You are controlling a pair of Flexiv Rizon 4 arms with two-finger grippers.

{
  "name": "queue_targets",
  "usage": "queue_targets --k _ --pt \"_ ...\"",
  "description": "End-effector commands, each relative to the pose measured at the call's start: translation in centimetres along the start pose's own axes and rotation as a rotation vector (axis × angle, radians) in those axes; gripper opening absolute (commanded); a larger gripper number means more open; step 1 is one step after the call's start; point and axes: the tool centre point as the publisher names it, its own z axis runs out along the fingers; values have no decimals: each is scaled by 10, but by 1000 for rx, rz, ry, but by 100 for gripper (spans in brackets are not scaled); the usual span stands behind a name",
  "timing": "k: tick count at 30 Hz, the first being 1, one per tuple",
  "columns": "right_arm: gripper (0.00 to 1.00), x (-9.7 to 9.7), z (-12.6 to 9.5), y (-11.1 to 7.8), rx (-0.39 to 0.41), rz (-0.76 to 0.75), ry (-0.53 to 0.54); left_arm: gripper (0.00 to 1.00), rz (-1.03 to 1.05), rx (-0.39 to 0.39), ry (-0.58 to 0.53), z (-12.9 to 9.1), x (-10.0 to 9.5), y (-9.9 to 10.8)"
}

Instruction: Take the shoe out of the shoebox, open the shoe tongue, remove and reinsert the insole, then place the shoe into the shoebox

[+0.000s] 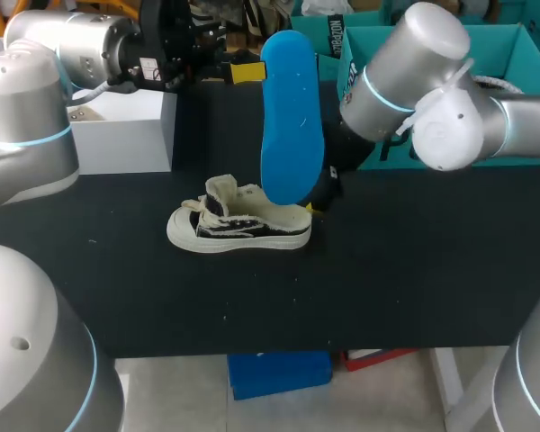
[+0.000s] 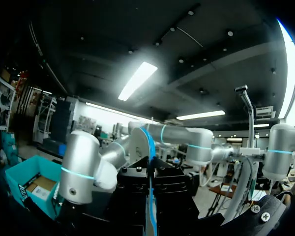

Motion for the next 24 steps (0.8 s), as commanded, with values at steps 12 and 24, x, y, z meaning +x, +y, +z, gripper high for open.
queue_targets --k 12,24 --pt "100 -8 30 48 274 -26 63 0 2 0 0 0 0 1" --pt "100 -6 53 72 305 -41 111 0 2 0 0 0 0 1"
